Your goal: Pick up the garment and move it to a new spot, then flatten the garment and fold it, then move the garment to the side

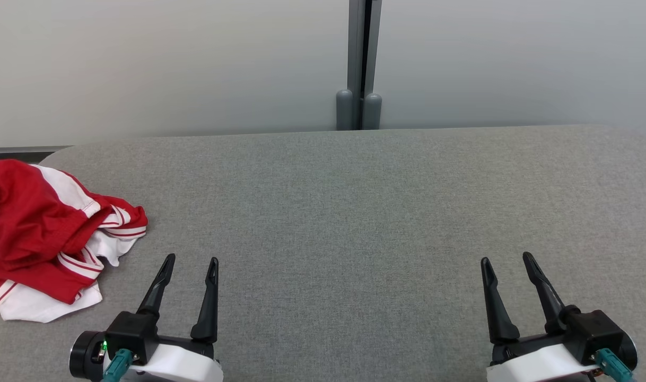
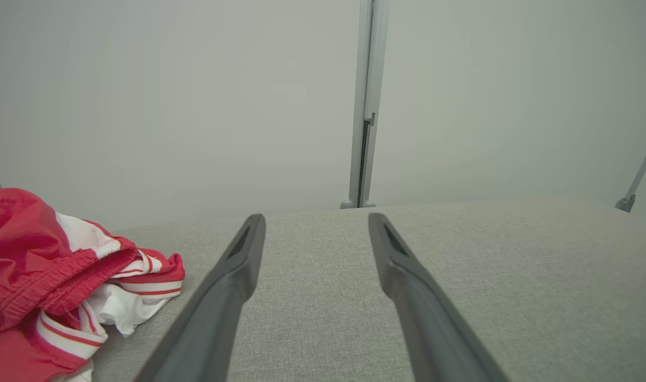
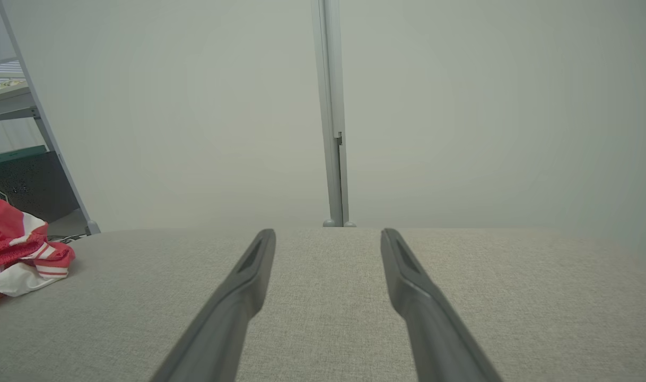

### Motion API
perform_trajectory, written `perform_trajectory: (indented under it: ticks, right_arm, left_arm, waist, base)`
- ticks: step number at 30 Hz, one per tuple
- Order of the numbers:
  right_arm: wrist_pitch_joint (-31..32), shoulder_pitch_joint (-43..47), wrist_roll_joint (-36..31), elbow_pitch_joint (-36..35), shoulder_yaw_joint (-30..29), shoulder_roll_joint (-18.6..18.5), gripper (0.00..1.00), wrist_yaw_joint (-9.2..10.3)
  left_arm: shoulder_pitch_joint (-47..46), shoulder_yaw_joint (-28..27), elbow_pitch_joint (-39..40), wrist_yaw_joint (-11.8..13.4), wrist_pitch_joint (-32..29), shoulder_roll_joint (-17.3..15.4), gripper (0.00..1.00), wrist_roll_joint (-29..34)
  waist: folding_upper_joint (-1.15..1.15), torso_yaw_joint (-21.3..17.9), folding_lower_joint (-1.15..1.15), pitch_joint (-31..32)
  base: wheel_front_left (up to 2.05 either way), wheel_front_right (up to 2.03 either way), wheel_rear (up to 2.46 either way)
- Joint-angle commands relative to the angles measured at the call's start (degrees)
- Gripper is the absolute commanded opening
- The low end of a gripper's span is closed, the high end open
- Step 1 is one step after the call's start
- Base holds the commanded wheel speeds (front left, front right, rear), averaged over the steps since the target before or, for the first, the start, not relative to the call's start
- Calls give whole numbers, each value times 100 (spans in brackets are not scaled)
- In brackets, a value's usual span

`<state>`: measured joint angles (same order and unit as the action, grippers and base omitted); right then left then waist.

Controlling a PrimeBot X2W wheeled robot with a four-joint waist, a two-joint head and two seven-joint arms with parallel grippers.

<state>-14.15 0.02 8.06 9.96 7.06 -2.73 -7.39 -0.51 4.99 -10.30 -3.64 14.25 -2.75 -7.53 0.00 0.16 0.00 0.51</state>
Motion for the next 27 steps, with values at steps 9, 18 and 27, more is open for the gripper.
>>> perform_trajectory:
  ticks: [9,18,27]
  right_arm:
    - [-120,64,-289,-48,7,-28,100,-18]
    - [-116,63,-227,-51,-12,-27,100,-18]
    - [-116,85,-217,-64,-3,-27,100,-18]
  left_arm:
    - [57,-31,28,26,100,-25,100,283]
    - [43,-85,76,20,100,-24,100,271]
    - [34,-94,66,-18,100,-24,100,277]
  waist:
    - [0,-5,0,-15]
    - [0,-3,0,-48]
    - [0,19,0,-65]
  base:
    - [0,0,0]
    - [0,0,0]
    - [0,0,0]
